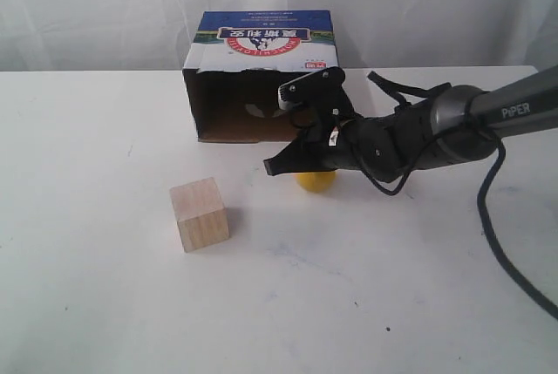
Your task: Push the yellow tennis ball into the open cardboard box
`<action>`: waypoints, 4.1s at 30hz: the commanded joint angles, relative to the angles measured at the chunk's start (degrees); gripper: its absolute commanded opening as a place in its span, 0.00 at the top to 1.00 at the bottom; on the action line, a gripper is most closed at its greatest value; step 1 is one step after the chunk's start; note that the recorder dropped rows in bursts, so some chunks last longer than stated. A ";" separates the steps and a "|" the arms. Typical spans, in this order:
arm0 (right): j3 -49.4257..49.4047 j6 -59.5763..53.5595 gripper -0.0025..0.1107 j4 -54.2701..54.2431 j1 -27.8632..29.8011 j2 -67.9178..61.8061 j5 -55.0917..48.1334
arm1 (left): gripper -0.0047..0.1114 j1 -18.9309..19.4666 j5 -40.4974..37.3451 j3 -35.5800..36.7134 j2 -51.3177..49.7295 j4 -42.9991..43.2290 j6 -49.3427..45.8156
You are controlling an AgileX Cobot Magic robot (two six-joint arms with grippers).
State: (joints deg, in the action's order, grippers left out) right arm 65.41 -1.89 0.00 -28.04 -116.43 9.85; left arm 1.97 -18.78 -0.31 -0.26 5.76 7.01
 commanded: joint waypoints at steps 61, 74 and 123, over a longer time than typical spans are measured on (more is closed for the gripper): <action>8.13 4.90 0.98 -5.85 -4.19 5.06 -35.23 | 0.96 -0.41 -1.36 0.31 0.26 -0.42 0.07; 16.83 1.36 0.98 -5.10 5.07 -7.63 -10.79 | 0.96 -0.41 -1.36 0.31 0.26 -0.42 0.07; -9.07 29.34 0.98 34.26 13.85 66.58 -7.92 | 0.96 -0.41 -1.36 0.31 0.26 -0.42 0.07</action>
State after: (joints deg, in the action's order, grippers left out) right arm 57.04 28.57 33.16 -14.29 -50.11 -1.76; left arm 1.97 -18.78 -0.31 -0.26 5.76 7.01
